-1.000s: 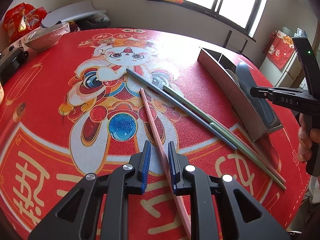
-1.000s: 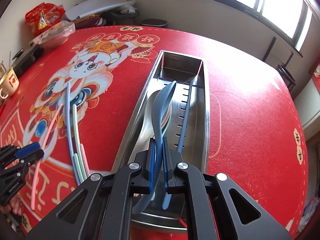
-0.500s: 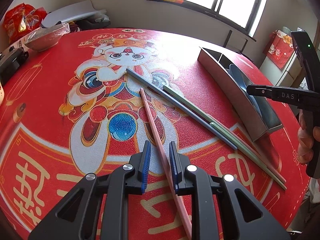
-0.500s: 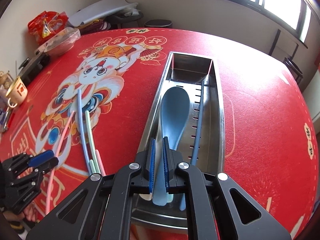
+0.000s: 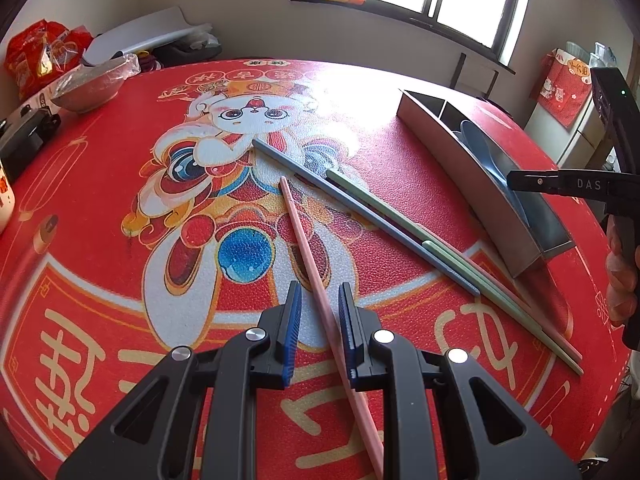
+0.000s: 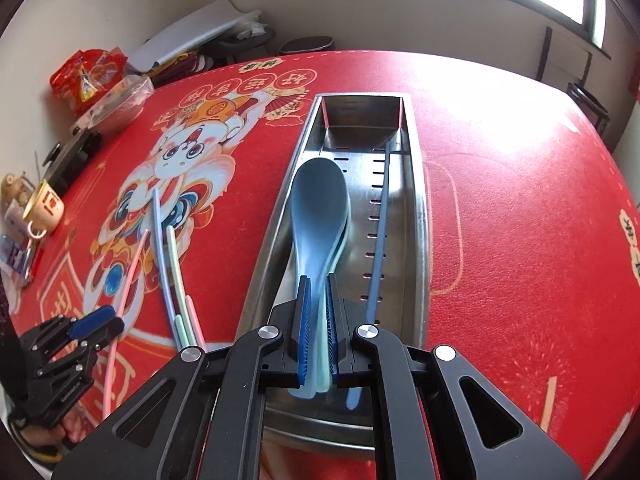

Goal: Organize utensils
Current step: 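Lower the light-blue spoon into the tray and open the right tool, then carry the pink chopstick into the tray and open the left tool while the right tool withdraws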

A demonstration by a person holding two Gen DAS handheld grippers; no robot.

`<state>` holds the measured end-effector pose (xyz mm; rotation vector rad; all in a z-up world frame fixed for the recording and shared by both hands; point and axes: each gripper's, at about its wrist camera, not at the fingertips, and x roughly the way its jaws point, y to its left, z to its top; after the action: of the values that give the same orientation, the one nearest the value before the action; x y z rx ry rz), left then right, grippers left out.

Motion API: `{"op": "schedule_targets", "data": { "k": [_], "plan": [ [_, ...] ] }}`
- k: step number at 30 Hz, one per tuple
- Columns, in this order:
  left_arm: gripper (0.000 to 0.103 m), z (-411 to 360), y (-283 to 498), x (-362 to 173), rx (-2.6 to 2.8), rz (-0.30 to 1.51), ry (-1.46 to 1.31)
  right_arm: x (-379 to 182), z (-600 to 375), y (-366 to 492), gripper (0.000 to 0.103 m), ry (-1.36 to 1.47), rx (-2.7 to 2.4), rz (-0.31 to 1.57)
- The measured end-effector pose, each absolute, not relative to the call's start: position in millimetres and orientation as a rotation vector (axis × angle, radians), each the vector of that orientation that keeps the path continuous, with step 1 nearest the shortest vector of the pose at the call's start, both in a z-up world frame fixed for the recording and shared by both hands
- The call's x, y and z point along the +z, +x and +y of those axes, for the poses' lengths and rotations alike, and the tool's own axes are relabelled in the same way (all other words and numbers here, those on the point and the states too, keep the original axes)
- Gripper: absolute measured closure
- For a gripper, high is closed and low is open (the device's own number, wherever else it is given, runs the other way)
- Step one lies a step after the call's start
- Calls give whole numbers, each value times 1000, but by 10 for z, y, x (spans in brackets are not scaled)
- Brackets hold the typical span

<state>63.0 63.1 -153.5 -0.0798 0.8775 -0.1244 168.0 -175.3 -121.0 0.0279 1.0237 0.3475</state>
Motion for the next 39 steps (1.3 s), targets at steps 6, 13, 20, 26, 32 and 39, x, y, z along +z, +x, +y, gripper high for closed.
{"op": "schedule_targets", "data": {
  "k": [6, 13, 20, 26, 32, 39],
  "plan": [
    [84, 626, 626, -1533, -123, 877, -78, -1241, -1812, 1702, 94, 164, 401, 1066],
    [84, 628, 627, -1533, -125, 877, -82, -1252, -1858, 1723, 94, 222, 382, 1072],
    [85, 648, 626, -1536, -129, 877, -92, -1164, -1899, 1661, 94, 195, 357, 1021],
    [89, 631, 628, -1537, -108, 878, -67, -1107, -1987, 1547, 94, 182, 370, 980],
    [97, 616, 629, -1530, -110, 881, -57, -1051, -2116, 1395, 93, 164, 392, 927],
    [98, 703, 594, -1473, -103, 882, -148, -1021, -2394, 1284, 53, 167, 409, 833]
  ]
}}
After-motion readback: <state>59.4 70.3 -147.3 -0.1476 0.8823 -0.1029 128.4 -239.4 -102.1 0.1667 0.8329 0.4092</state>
